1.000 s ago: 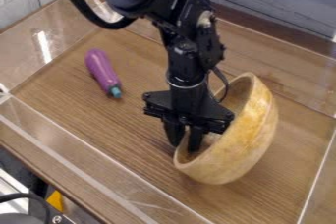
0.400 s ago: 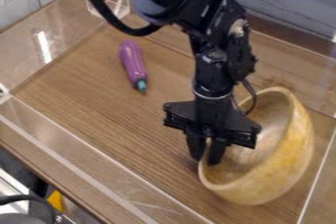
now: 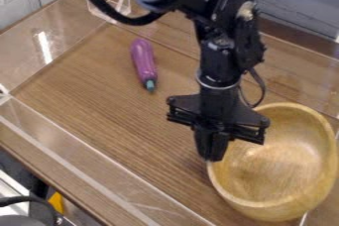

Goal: Remove the purple eggplant from inside the brown bowl and put it on the table

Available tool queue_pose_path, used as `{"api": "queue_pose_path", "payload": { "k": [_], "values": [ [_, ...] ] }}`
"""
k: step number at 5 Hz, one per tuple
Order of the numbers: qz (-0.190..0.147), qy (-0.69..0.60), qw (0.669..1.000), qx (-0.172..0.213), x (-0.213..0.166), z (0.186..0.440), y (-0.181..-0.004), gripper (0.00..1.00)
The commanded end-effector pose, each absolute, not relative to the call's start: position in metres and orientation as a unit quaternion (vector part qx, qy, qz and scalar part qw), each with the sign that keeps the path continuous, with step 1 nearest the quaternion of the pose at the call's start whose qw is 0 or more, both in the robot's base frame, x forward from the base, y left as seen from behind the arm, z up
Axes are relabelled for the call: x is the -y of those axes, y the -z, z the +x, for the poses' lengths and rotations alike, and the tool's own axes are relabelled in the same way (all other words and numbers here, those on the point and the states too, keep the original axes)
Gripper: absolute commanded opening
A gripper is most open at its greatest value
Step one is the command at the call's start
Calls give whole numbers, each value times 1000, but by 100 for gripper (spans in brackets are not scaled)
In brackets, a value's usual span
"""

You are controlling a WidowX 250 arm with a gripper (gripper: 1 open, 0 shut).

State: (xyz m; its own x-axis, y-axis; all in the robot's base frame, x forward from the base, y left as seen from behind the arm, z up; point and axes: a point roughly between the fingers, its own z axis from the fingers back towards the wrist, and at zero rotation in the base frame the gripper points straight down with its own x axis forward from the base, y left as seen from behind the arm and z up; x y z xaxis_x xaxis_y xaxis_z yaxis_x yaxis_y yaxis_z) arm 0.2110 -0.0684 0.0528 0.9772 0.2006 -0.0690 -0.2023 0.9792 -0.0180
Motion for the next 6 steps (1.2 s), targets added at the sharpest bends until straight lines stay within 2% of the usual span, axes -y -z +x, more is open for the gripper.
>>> {"api": "queue_pose_path", "payload": {
  "k": [1, 4, 6],
  "values": [
    [-21, -105, 994, -15, 72, 218, -70, 0],
    [-24, -164, 986, 21, 36, 203, -92, 0],
    [-15, -174, 984, 43, -22, 205, -92, 0]
  ]
}}
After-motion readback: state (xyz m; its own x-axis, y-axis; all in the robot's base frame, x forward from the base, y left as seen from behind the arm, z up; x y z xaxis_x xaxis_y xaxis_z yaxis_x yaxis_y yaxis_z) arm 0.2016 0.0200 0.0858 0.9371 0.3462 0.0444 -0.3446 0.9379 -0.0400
